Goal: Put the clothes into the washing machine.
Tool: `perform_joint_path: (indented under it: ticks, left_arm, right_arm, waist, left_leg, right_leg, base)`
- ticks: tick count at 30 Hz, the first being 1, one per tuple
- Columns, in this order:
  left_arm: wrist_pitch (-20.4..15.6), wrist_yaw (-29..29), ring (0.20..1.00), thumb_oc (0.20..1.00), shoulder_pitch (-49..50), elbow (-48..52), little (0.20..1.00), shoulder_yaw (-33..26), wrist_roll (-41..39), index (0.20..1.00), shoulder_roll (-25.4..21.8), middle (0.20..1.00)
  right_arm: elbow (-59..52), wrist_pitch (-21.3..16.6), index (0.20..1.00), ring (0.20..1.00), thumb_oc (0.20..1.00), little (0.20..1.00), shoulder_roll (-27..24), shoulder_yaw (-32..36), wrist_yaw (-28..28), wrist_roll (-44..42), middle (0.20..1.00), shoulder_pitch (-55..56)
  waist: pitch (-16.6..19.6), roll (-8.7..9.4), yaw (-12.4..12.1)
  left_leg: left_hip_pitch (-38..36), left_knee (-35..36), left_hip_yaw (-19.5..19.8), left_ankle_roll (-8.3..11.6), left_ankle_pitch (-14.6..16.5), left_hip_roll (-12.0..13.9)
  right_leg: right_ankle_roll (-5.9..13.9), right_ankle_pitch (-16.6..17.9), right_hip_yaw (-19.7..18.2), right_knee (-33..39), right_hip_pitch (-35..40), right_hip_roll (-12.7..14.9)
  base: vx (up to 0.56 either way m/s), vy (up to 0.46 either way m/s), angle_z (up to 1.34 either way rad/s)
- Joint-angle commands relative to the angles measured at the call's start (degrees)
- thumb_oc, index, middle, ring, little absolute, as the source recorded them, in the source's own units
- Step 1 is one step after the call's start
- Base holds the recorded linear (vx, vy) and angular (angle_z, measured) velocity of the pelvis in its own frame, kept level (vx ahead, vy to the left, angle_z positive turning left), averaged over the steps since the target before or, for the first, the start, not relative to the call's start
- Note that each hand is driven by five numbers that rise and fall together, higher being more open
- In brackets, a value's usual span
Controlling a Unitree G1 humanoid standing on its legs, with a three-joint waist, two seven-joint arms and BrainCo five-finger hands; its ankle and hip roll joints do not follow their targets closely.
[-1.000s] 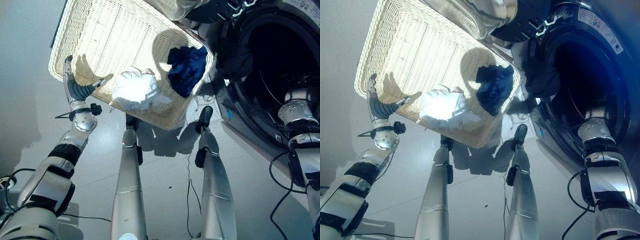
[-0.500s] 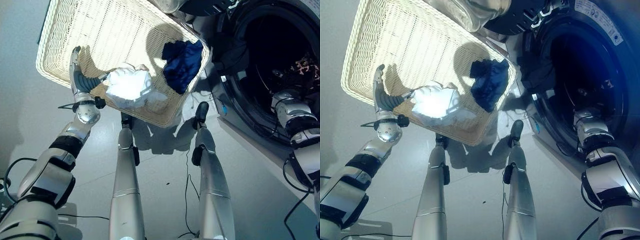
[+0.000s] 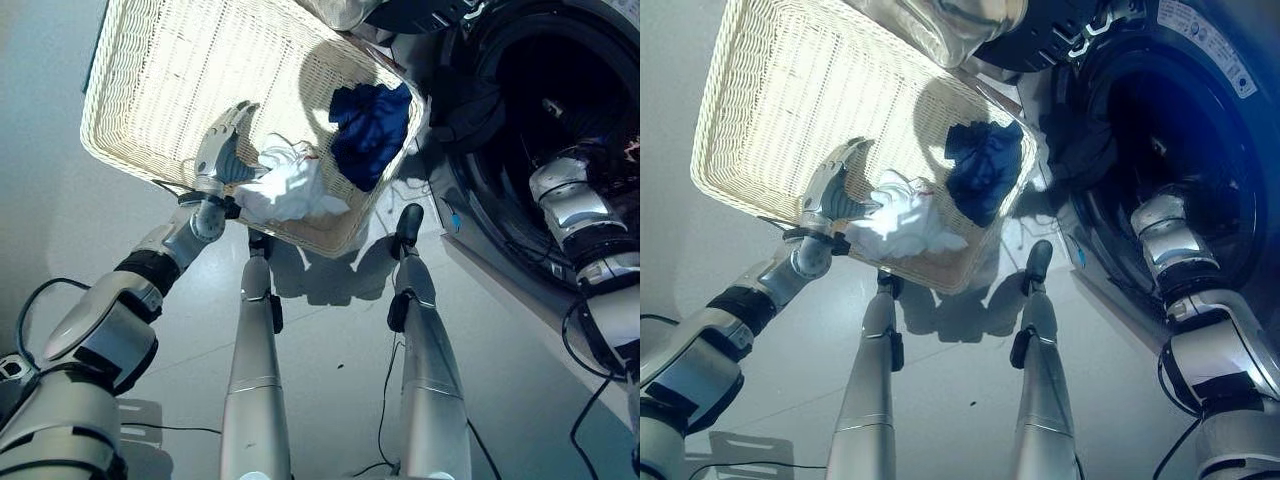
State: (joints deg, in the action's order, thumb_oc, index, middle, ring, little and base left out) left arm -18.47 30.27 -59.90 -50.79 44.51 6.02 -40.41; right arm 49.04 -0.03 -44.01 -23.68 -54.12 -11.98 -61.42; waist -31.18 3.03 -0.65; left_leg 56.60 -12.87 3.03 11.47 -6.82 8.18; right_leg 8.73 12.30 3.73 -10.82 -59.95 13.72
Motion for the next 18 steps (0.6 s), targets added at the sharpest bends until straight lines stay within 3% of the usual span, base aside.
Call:
perform_joint_path:
  ticks: [1,5,8,9,10,12,16,17,18]
  left_arm:
    - [1.37,-5.82,1.0,1.0,0.99,-0.91,1.0,0.77,3.11,1.0,3.23,1.0]
    - [2.17,-8.38,1.0,1.0,1.45,-0.99,1.0,1.43,2.05,1.0,3.39,1.0]
    - [2.7,-3.36,1.0,1.0,1.88,-0.74,1.0,0.77,1.97,1.0,3.53,1.0]
    - [3.11,2.03,1.0,1.0,1.97,-0.75,1.0,0.15,1.73,1.0,3.52,1.0]
    - [3.11,2.07,1.0,1.0,1.99,-0.75,1.0,0.14,1.75,1.0,3.53,1.0]
    - [0.61,8.88,1.0,1.0,3.09,-0.06,1.0,-3.71,-1.3,1.0,3.24,1.0]
    - [-4.98,16.24,1.0,1.0,7.41,3.82,1.0,-10.89,-2.71,1.0,4.14,1.0]
    - [-4.98,16.24,1.0,1.0,7.41,3.82,1.0,-10.89,-2.71,1.0,4.14,1.0]
    - [-7.59,18.68,1.0,1.0,10.08,7.12,1.0,-15.07,-3.55,1.0,5.07,1.0]
  right_arm:
    - [-4.16,0.2,1.0,1.0,1.0,1.0,-3.09,-2.17,-2.97,3.06,1.0,0.46]
    - [-4.39,-0.16,1.0,1.0,1.0,1.0,-2.59,-2.4,-3.15,2.77,1.0,0.84]
    - [-5.03,0.45,1.0,1.0,1.0,1.0,-2.22,-2.65,-3.35,3.29,1.0,0.99]
    - [-4.87,0.51,1.0,1.0,1.0,1.0,-2.2,-2.85,-3.35,3.11,1.0,0.83]
    - [-4.86,0.5,1.0,1.0,1.0,1.0,-2.2,-2.87,-3.35,3.11,1.0,0.82]
    - [-5.66,-0.09,1.0,1.0,1.0,1.0,-2.12,-2.12,-4.11,3.23,1.0,2.38]
    - [-8.41,0.44,1.0,1.0,1.0,1.0,-1.45,0.67,-4.97,4.79,1.0,5.57]
    - [-8.41,0.44,1.0,1.0,1.0,1.0,-1.45,0.67,-4.97,4.79,1.0,5.57]
    - [-10.56,1.15,1.0,1.0,1.0,1.0,-1.12,2.83,-5.05,5.48,1.0,7.72]
  waist:
    - [1.38,-3.25,2.23]
    - [1.38,-3.4,2.41]
    - [1.38,-3.42,2.39]
    - [1.38,-3.43,2.3]
    - [1.38,-3.44,2.3]
    - [1.38,-3.38,2.08]
    - [1.38,-3.14,1.39]
    - [1.38,-3.14,1.39]
    - [1.38,-2.86,0.97]
  left_leg:
    - [0.52,-0.14,-2.61,-5.31,2.72,-5.14]
    - [0.52,-0.09,-2.96,-5.23,2.6,-5.01]
    - [0.65,-0.03,-2.98,-5.17,2.48,-4.91]
    - [0.61,0.08,-2.9,-5.09,2.38,-4.9]
    - [0.6,0.09,-2.9,-5.09,2.37,-4.9]
    - [0.61,0.24,-2.71,-5.02,2.26,-4.81]
    - [0.71,0.44,-1.98,-4.83,2.25,-4.97]
    - [0.71,0.44,-1.98,-4.83,2.25,-4.97]
    - [0.6,0.65,-1.48,-4.89,2.35,-5.17]
  right_leg:
    - [2.75,-0.6,3.06,-2.45,-1.17,-3.98]
    - [2.72,-0.48,2.82,-2.45,-1.34,-4.08]
    - [2.66,-0.49,2.73,-2.32,-1.4,-4.12]
    - [2.6,-0.5,2.71,-2.28,-1.37,-4.14]
    - [2.6,-0.5,2.71,-2.28,-1.37,-4.14]
    - [2.56,-0.84,2.72,-2.54,-1.42,-4.13]
    - [2.64,-0.94,3.29,-2.5,-1.31,-4.01]
    - [2.64,-0.94,3.29,-2.5,-1.31,-4.01]
    - [2.63,-1.03,3.77,-2.56,-1.18,-4.0]
  base:
    - [-0.01,0.028,-0.03]
    - [0.0,0.0,0.0]
    - [0.0,0.0,0.0]
    - [0.0,0.0,0.0]
    - [0.0,0.0,0.0]
    - [0.0,0.0,0.0]
    - [-0.01,-0.046,0.0]
    - [-0.01,-0.077,0.0]
    - [0.0,-0.059,0.01]
